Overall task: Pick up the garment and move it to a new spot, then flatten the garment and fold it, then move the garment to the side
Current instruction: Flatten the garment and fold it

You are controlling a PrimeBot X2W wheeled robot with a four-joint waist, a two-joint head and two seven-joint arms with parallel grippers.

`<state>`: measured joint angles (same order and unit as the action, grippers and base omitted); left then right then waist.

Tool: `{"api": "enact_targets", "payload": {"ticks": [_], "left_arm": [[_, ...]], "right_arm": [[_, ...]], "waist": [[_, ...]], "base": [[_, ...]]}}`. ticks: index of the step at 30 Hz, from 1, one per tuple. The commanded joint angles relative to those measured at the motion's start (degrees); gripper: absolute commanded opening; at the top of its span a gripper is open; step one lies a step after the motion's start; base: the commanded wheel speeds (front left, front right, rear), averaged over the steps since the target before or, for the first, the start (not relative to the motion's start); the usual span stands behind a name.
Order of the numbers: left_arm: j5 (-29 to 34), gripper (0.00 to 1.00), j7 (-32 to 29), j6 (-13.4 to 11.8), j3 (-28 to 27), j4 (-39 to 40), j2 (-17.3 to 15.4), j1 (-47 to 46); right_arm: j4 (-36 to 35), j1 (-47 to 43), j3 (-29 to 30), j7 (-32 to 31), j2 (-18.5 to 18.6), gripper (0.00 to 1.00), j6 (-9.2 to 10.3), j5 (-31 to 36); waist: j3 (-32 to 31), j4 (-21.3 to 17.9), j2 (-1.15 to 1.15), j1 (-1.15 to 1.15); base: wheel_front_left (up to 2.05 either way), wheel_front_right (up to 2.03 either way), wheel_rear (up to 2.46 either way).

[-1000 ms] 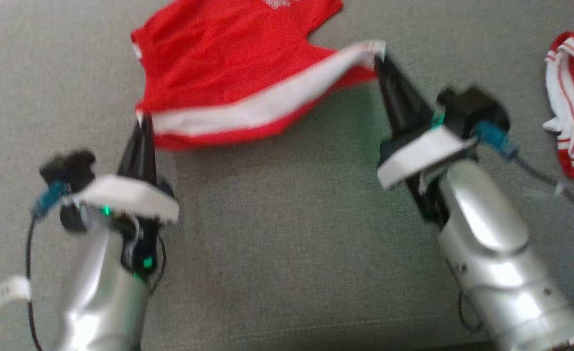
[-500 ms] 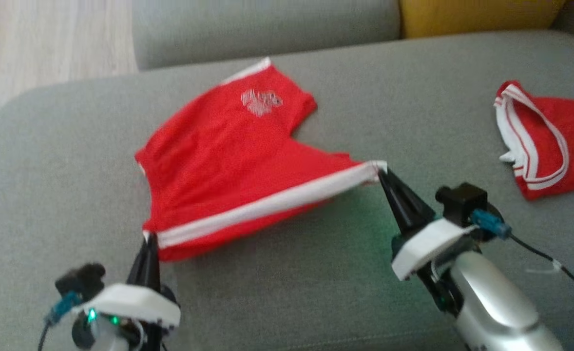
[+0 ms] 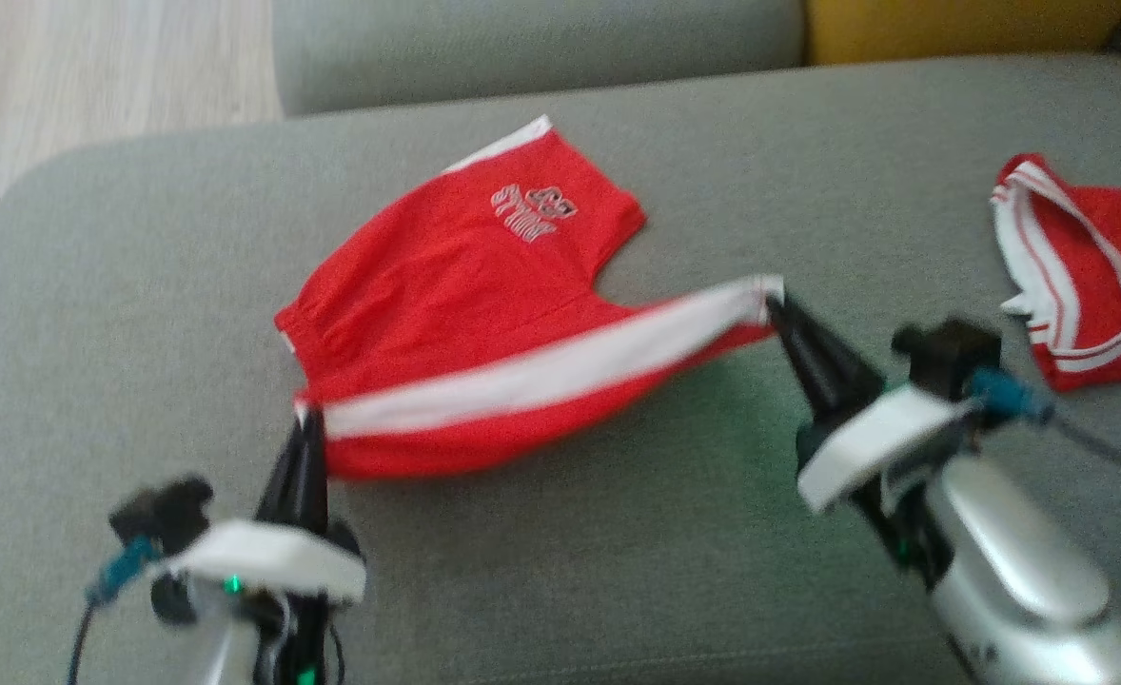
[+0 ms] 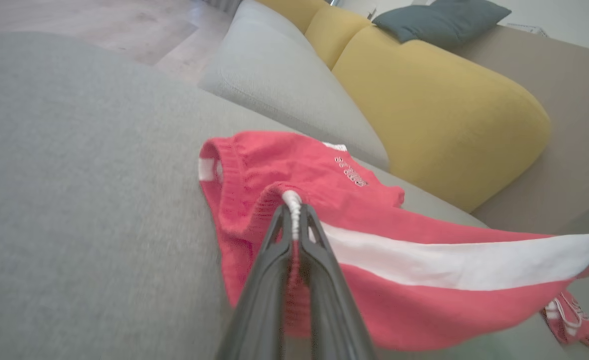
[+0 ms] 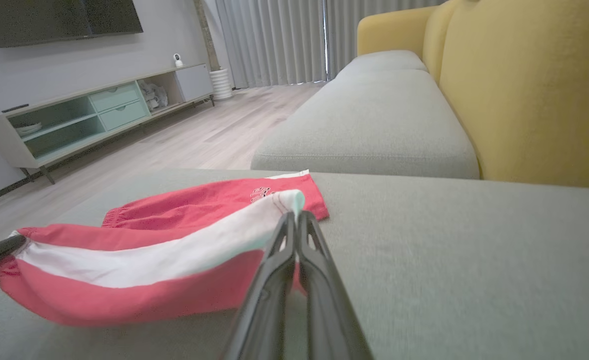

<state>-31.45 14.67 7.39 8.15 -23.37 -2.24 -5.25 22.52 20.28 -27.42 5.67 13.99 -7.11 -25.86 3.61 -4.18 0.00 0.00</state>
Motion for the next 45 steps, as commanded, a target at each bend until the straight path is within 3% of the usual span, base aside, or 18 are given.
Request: {"api": "enact_targets", "payload": {"ticks": [1,7,17,21,24,37,38,39,40,41,42,43,45], "left_arm": [[-0.1,0.00,0.3,0.0,-2.1,2.2,-0.6,-4.3],[-1.2,0.00,0.3,0.0,-2.0,2.0,-0.6,-14.6],[-3.2,0.00,0.3,-2.5,-2.6,-1.2,-0.6,-27.2],[-4.2,0.11,0.3,-3.1,-1.1,-1.7,-0.6,-30.7],[-5.6,0.00,0.3,-3.2,1.0,-2.9,-0.6,-33.4],[-6.9,0.00,0.3,-5.8,5.9,-6.8,-0.6,-41.3],[-6.9,0.28,0.3,-5.9,6.0,-6.9,-0.6,-41.4],[-6.9,0.73,0.3,-6.3,5.9,-6.9,-0.6,-41.5],[-6.7,1.00,0.3,-6.6,5.8,-6.9,-0.6,-41.5],[-6.5,1.00,0.3,-6.9,5.7,-6.8,-0.6,-41.3],[-6.4,1.00,0.3,-7.2,5.7,-6.8,-0.6,-40.9],[-6.2,1.00,0.3,-7.6,5.5,-6.8,-0.6,-40.6],[-5.7,1.00,0.3,-8.2,5.0,-7.0,-0.6,-39.9]], "right_arm": [[-1.9,4.5,0.2,-0.1,-0.1,0.00,-0.37,0.4],[1.4,16.1,0.1,-1.7,-1.6,0.00,-0.37,3.3],[16.1,34.4,-0.4,-1.0,-3.8,0.00,-0.37,9.9],[22.7,40.8,1.7,0.2,-4.9,0.00,-0.37,12.7],[27.2,45.1,3.9,1.1,-5.6,0.00,-0.37,15.6],[40.6,55.4,9.2,3.3,-8.3,0.00,-0.37,26.3],[41.4,55.6,9.7,3.5,-8.5,0.00,-0.37,27.0],[42.1,55.9,10.3,3.7,-8.7,0.00,-0.37,27.7],[42.8,56.1,11.1,3.9,-8.7,0.00,-0.37,28.3],[43.4,56.2,11.9,4.2,-8.8,0.33,-0.37,28.9],[43.8,56.3,12.9,4.6,-8.9,0.85,-0.37,29.5],[44.1,56.2,13.8,5.1,-9.0,1.00,-0.37,30.1],[44.3,56.0,15.3,6.1,-9.2,1.00,-0.37,31.5]], "waist": [[2.6,1.6,0.00,0.00],[9.9,4.6,0.00,0.00],[18.2,9.9,0.00,0.00],[21.3,11.6,0.00,0.00],[23.5,12.7,0.00,0.00],[29.1,14.3,0.00,0.00],[29.2,14.4,0.00,0.00],[29.4,14.4,0.00,0.00],[29.4,14.4,0.00,0.00],[29.3,14.4,0.00,0.00],[29.2,14.4,0.00,0.00],[29.0,14.3,0.00,0.00],[28.6,14.2,0.00,0.00]], "base": [[0.00,0.00,0.00],[0.00,0.00,0.00],[0.00,0.00,0.00],[0.00,0.00,0.00],[0.00,0.00,0.00],[0.00,0.00,0.00],[0.00,0.00,0.00],[0.00,0.00,0.00],[0.00,0.00,0.00],[0.00,0.00,0.00],[0.00,0.00,0.00],[0.00,0.00,0.00],[0.00,0.00,0.00]]}}
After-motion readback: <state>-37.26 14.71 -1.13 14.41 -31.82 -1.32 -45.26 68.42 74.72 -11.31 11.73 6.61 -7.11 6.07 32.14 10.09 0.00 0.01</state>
